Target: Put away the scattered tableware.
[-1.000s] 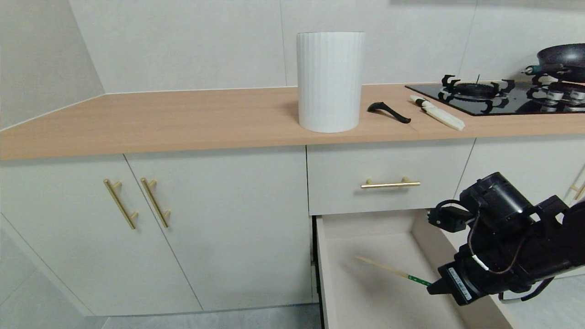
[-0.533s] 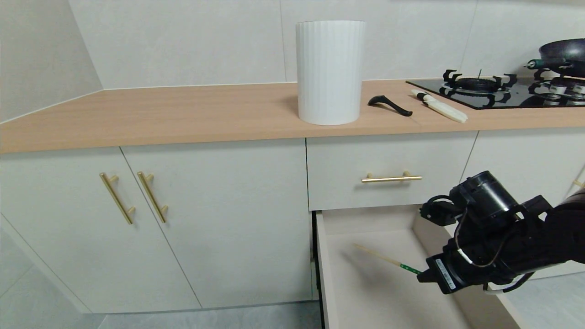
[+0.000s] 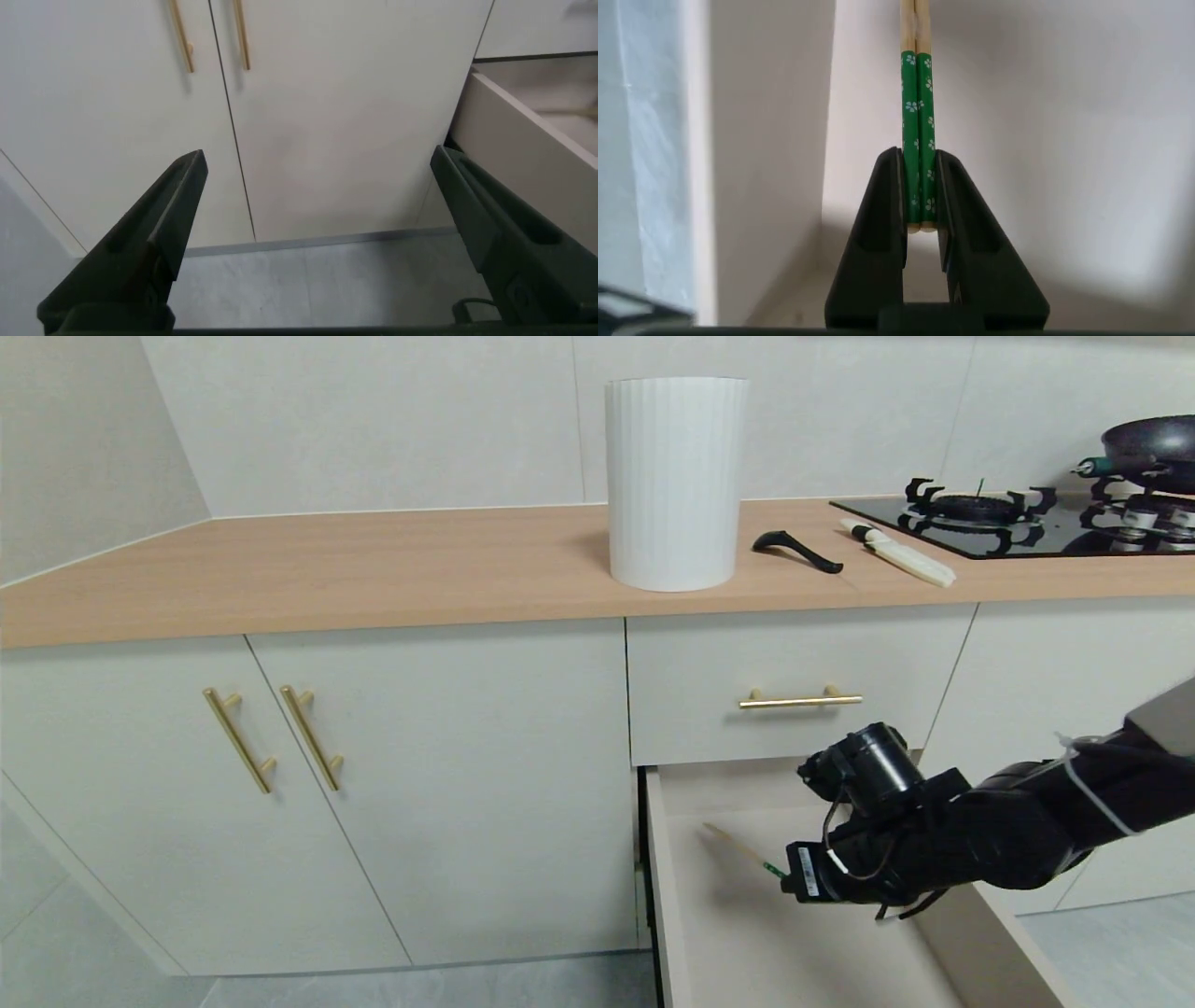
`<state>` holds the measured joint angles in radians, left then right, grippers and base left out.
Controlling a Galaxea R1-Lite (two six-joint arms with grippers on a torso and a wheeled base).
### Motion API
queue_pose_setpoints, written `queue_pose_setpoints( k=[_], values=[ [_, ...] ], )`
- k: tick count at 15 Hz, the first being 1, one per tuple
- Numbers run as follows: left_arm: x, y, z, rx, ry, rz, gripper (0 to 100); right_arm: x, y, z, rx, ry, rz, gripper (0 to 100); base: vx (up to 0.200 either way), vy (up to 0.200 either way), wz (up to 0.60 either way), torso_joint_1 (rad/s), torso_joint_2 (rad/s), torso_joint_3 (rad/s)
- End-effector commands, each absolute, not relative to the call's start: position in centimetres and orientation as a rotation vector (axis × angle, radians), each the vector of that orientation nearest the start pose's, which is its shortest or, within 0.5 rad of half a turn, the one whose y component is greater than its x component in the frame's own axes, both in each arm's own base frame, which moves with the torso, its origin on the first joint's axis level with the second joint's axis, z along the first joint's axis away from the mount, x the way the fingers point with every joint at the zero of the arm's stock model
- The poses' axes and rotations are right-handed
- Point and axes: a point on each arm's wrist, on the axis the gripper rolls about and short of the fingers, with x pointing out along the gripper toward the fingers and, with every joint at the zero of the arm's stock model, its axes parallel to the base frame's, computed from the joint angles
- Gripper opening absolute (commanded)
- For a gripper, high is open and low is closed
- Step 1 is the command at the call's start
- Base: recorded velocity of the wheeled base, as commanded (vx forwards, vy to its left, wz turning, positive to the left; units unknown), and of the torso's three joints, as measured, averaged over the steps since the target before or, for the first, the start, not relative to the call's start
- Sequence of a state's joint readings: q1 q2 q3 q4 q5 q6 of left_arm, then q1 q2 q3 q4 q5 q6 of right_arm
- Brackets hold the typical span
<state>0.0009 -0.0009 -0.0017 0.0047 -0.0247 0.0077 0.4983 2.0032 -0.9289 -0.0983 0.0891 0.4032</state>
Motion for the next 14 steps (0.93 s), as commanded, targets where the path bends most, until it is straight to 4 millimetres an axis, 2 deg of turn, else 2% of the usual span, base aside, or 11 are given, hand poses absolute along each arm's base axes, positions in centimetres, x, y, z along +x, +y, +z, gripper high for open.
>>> queue_pose_setpoints(
  k=[1, 6, 7, 14],
  values=[
    [-2.3, -0.1, 7.5, 0.008, 0.003, -0.023, 100, 29.3, 17.2, 3.0, 0.118, 1.160, 0.319, 0, 0.000, 0.000, 0.00, 0.000, 0.00, 0.000],
    [-2.3, -0.1, 7.5, 0.008, 0.003, -0.023, 100, 29.7, 18.3, -0.4, 0.049, 1.201, 0.260, 0, 0.000, 0.000, 0.00, 0.000, 0.00, 0.000],
    [-2.3, -0.1, 7.5, 0.008, 0.003, -0.023, 100, 29.3, 19.1, -0.6, 0.033, 1.200, 0.276, 0, 0.000, 0.000, 0.00, 0.000, 0.00, 0.000],
    [-2.3, -0.1, 7.5, 0.008, 0.003, -0.023, 100, 29.4, 19.2, -0.6, 0.040, 1.190, 0.269, 0, 0.000, 0.000, 0.00, 0.000, 0.00, 0.000]
  ],
)
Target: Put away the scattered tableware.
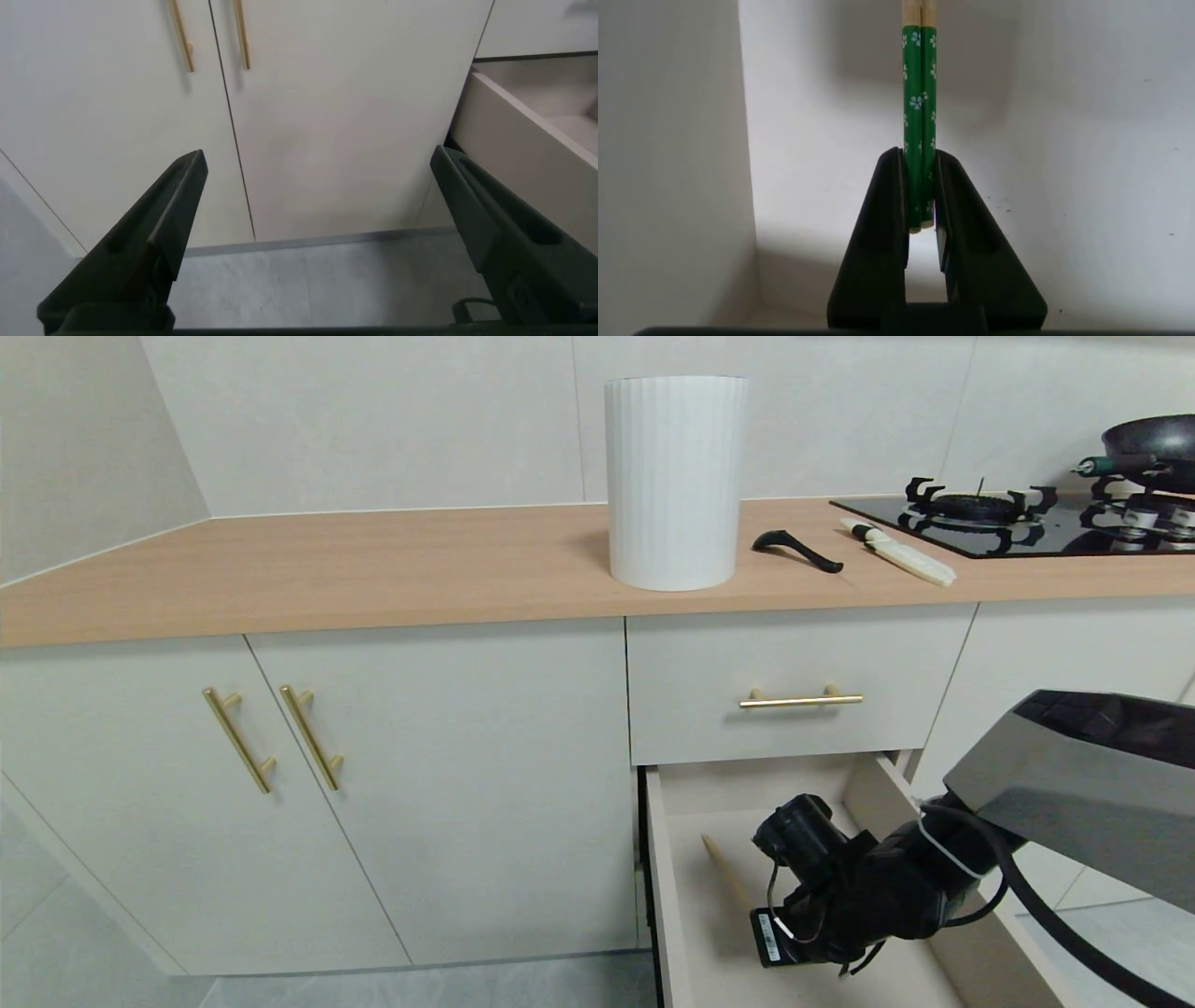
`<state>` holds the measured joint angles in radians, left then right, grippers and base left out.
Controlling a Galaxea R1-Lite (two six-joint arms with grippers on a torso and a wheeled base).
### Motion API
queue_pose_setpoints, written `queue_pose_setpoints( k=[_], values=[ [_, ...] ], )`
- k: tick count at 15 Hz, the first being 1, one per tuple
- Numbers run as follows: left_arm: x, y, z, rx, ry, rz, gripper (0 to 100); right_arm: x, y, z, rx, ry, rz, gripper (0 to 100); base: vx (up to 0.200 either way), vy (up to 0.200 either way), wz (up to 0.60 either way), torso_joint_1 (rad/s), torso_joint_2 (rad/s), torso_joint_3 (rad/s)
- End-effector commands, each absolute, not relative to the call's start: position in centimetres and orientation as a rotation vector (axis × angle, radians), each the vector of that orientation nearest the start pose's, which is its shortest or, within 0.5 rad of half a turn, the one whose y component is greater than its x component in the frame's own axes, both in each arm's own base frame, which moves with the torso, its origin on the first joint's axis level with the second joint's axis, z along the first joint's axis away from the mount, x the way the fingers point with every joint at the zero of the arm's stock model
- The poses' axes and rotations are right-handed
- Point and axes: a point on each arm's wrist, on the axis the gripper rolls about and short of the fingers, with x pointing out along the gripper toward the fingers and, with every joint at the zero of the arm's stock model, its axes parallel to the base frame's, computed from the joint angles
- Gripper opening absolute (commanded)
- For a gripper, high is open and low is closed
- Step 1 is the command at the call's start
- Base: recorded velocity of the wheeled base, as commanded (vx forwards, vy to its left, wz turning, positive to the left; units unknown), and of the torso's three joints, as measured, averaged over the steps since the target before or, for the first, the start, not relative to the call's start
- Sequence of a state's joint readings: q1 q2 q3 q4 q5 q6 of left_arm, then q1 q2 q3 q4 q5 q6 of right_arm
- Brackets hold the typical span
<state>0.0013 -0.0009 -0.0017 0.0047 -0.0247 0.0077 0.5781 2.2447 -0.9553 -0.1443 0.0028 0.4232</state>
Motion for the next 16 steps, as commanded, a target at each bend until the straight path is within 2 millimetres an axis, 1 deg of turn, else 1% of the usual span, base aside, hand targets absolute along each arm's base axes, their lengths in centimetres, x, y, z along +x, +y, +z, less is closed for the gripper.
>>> queue_pose_setpoints(
  k=[1, 3, 4, 10, 12, 13, 14, 15, 16],
  values=[
    [-2.3, -0.1, 7.5, 0.008, 0.003, -0.023, 100, 29.4, 19.2, -0.6, 0.043, 1.191, 0.267, 0, 0.000, 0.000, 0.00, 0.000, 0.00, 0.000],
    [-2.3, -0.1, 7.5, 0.008, 0.003, -0.023, 100, 29.3, 19.1, -0.6, 0.043, 1.192, 0.264, 0, 0.000, 0.000, 0.00, 0.000, 0.00, 0.000],
    [-2.3, -0.1, 7.5, 0.008, 0.003, -0.023, 100, 29.3, 19.2, -0.6, 0.042, 1.192, 0.266, 100, 0.000, 0.000, 0.00, 0.000, 0.00, 0.000],
    [-2.3, -0.1, 7.5, 0.008, 0.003, -0.023, 100, 29.3, 19.2, -0.5, 0.044, 1.189, 0.266, 100, 0.000, 0.000, 0.00, 0.000, 0.00, 0.000],
    [-2.3, -0.1, 7.5, 0.008, 0.003, -0.023, 100, 29.2, 19.1, 0.2, 0.049, 1.172, 0.268, 100, 0.000, 0.000, 0.00, 0.000, 0.00, 0.000],
    [-2.3, -0.1, 7.5, 0.008, 0.003, -0.023, 100, 29.1, 18.9, 1.6, 0.057, 1.139, 0.269, 100, 0.000, 0.000, 0.00, 0.000, 0.00, 0.000],
    [-2.3, -0.1, 7.5, 0.008, 0.003, -0.023, 100, 28.9, 18.6, 3.4, 0.074, 1.098, 0.277, 100, 0.000, 0.000, 0.00, 0.000, 0.00, 0.000],
    [-2.3, -0.1, 7.5, 0.008, 0.003, -0.023, 100, 28.6, 18.2, 4.7, 0.086, 1.069, 0.283, 100, 0.000, 0.000, 0.00, 0.000, 0.00, 0.000],
    [-2.3, -0.1, 7.5, 0.008, 0.003, -0.023, 100, 28.0, 16.7, 7.5, 0.113, 0.997, 0.279, 100, 0.000, 0.000, 0.00, 0.000, 0.00, 0.000]
  ],
)
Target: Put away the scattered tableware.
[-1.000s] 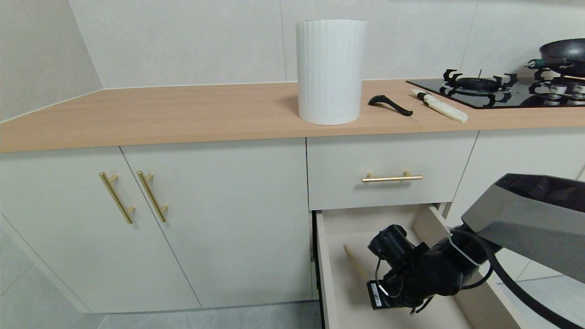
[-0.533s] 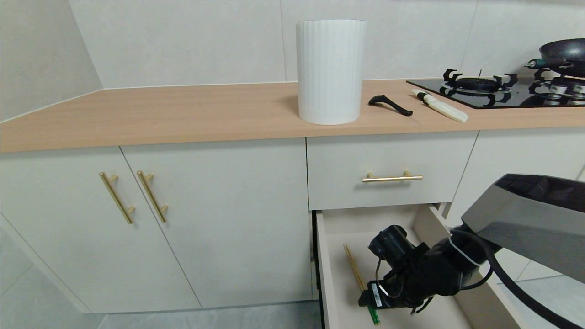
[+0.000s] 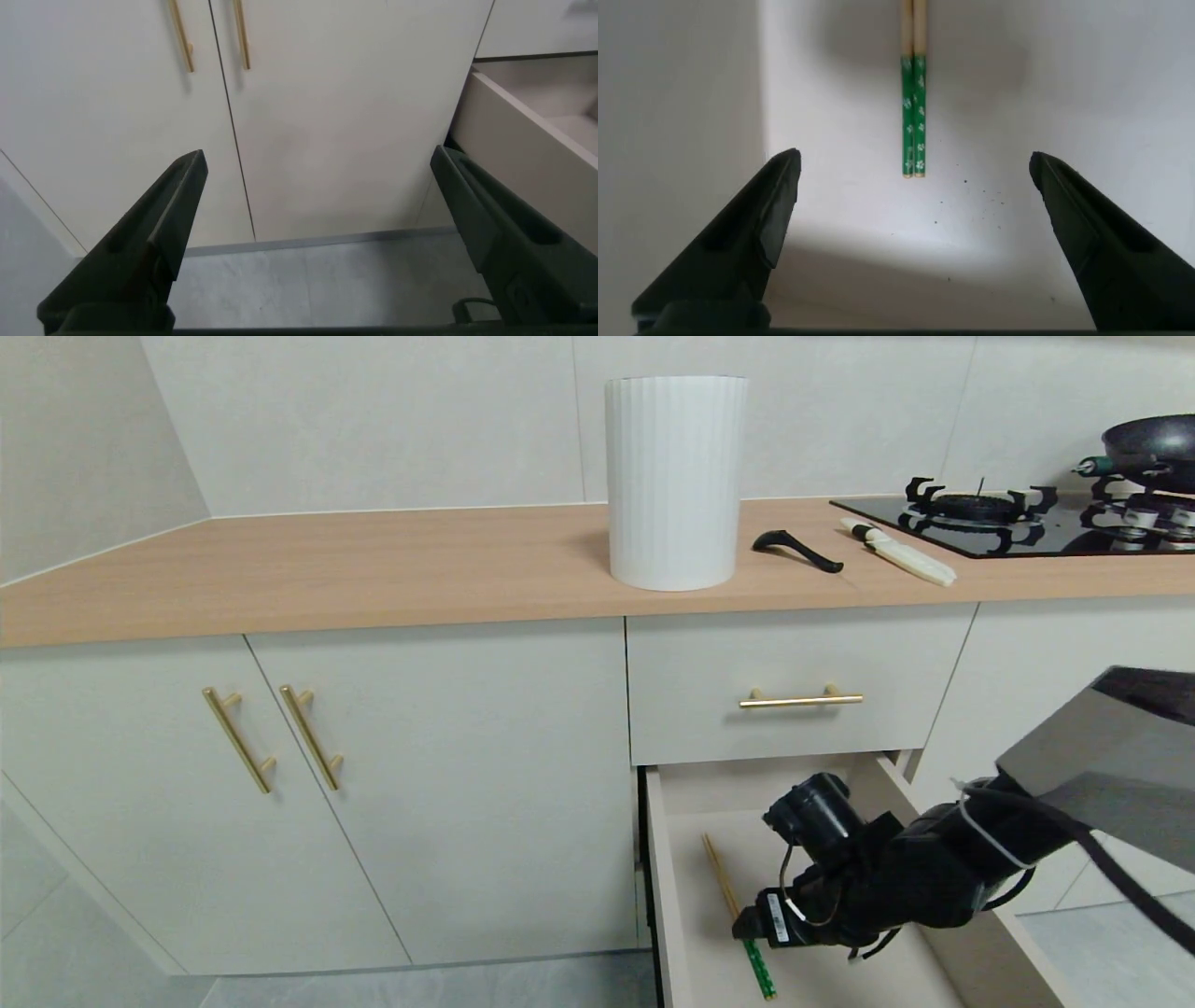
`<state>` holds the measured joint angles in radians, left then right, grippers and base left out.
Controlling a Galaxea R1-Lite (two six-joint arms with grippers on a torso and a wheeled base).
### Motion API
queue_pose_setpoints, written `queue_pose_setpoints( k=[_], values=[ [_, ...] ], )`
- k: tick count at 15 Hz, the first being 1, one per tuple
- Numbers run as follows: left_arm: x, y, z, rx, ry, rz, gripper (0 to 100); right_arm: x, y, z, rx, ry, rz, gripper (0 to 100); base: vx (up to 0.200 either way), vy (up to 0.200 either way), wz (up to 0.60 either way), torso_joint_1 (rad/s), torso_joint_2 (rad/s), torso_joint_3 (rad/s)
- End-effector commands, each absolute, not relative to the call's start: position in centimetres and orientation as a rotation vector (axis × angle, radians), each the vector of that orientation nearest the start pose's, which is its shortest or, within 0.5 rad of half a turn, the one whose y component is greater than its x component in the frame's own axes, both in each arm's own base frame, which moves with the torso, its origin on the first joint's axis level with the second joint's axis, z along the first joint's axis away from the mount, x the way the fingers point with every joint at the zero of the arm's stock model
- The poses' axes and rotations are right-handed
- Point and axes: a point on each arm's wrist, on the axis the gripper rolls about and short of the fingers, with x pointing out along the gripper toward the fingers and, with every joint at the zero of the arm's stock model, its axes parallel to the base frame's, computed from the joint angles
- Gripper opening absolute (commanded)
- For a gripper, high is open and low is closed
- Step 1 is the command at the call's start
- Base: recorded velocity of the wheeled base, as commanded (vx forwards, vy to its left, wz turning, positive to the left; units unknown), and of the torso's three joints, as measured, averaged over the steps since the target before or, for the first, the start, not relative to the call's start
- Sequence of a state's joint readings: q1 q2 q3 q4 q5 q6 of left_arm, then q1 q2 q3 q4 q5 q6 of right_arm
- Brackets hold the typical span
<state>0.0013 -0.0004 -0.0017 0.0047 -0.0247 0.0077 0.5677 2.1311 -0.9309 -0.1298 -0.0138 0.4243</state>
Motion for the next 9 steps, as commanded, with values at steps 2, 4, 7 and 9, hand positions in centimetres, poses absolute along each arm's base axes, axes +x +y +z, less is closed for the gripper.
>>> queue_pose_setpoints(
  k=[2, 4, 7, 9],
  values=[
    [-2.3, -0.1, 7.5, 0.008, 0.003, -0.023, 100, 27.5, 14.2, 11.4, 0.136, 0.904, 0.265, 100, 0.000, 0.000, 0.00, 0.000, 0.00, 0.000],
    [-2.3, -0.1, 7.5, 0.008, 0.003, -0.023, 100, 25.5, 10.1, 16.7, 0.137, 0.783, 0.265, 100, 0.000, 0.000, 0.00, 0.000, 0.00, 0.000],
    [-2.3, -0.1, 7.5, 0.008, 0.003, -0.023, 100, 23.7, 8.1, 20.0, 0.157, 0.656, 0.265, 100, 0.000, 0.000, 0.00, 0.000, 0.00, 0.000],
    [-2.3, -0.1, 7.5, 0.008, 0.003, -0.023, 100, 22.8, 7.8, 20.9, 0.142, 0.619, 0.277, 100, 0.000, 0.000, 0.00, 0.000, 0.00, 0.000]
  ],
)
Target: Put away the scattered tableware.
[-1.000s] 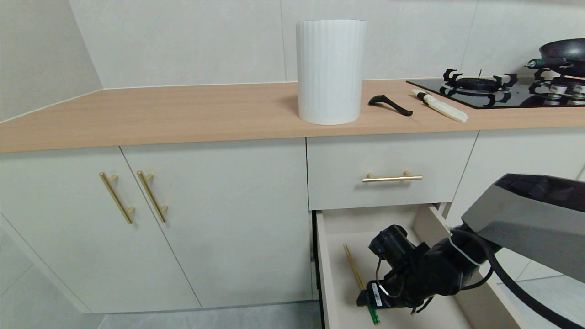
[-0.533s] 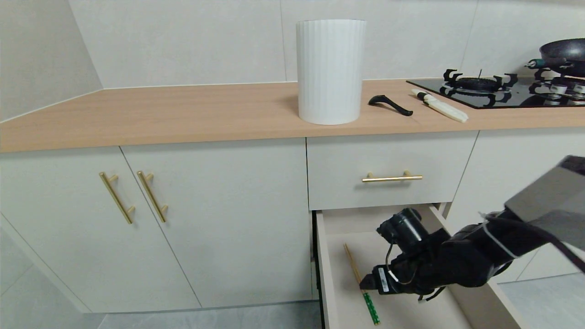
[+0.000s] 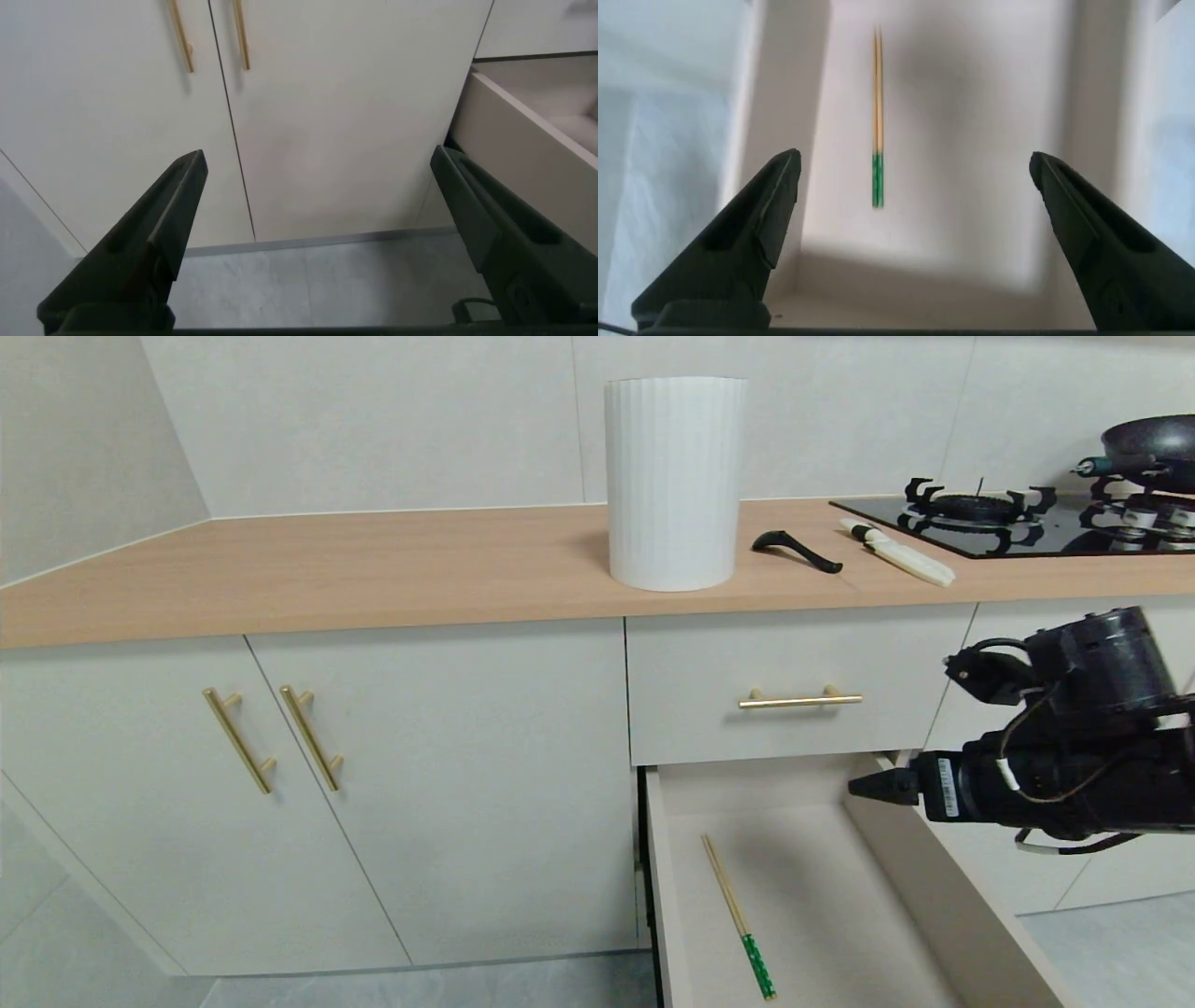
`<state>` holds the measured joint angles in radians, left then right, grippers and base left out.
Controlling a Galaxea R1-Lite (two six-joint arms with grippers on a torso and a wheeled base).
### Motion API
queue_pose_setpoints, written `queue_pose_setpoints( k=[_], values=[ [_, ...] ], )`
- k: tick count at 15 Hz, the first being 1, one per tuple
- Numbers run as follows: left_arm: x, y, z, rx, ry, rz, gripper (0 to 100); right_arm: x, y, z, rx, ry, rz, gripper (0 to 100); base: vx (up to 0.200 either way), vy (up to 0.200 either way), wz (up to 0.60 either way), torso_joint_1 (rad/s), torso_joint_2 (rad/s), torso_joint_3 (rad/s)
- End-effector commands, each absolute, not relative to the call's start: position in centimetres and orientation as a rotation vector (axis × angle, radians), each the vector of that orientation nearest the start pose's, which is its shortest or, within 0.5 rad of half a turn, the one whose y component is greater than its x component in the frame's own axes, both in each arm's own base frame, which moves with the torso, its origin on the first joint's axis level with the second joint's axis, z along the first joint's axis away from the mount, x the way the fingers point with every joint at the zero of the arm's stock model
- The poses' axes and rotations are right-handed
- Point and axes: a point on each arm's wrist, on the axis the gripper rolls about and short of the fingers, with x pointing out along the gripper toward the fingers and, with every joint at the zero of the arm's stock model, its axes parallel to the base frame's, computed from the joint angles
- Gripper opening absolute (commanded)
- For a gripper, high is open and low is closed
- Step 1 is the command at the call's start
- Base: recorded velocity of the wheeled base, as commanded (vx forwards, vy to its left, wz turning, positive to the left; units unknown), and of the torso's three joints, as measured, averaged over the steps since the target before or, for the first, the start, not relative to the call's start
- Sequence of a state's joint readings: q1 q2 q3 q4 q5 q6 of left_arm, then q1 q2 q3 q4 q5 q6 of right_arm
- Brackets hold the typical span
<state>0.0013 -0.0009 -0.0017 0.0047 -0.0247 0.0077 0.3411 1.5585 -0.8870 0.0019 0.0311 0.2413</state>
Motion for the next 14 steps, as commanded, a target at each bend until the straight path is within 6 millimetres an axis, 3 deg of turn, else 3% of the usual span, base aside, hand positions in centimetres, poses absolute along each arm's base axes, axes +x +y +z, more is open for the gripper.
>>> queue_pose_setpoints(
  k=[1, 8, 14],
  values=[
    [-2.29, -0.06, 7.54, 0.008, 0.003, -0.023, 100, 22.73, 7.82, 20.72, 0.138, 0.621, 0.279, 100, 0.000, 0.000, 0.00, 0.000, 0.00, 0.000],
    [-2.29, -0.06, 7.54, 0.008, 0.003, -0.023, 100, 22.71, 7.81, 20.50, 0.120, 0.625, 0.284, 100, 0.000, 0.000, 0.00, 0.000, 0.00, 0.000],
    [-2.29, -0.06, 7.54, 0.008, 0.003, -0.023, 100, 22.65, 7.87, 20.15, 0.105, 0.635, 0.289, 100, 0.000, 0.000, 0.00, 0.086, -0.32, -0.273]
  ],
)
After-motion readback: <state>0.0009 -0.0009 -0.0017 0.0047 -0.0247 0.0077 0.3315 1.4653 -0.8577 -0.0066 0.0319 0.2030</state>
